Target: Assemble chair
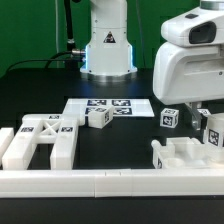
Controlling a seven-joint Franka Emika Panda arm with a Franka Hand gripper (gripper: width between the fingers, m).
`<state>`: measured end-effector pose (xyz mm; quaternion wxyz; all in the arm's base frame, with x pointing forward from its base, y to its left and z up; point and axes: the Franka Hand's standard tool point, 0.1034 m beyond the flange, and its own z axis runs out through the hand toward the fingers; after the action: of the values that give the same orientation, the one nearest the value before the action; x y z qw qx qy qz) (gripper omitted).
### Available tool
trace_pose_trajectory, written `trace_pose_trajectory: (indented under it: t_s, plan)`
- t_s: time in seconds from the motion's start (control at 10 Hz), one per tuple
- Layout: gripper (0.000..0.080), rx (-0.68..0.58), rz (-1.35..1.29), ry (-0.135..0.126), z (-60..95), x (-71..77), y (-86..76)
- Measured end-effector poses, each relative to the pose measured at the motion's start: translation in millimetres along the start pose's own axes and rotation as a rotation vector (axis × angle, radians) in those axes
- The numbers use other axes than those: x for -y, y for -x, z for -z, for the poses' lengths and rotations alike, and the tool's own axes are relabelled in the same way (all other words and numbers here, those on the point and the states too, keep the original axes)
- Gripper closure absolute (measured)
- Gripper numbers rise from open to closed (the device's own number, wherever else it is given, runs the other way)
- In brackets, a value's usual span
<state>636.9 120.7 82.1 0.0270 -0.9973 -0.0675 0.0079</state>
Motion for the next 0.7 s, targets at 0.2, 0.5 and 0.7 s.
trace_pose_trajectory:
  t_s: [0.2,0.5,0.7]
  plan:
    - [0.0373,0.0,-0.002,0.0,0.0,-0.1,0.0]
    - [0.0514,-0.015,-0.139,-0.011,-0.5,0.9,-0.7]
    - [0.0514,-0.054,-0.419,-0.041,-1.1,1.5,0.5]
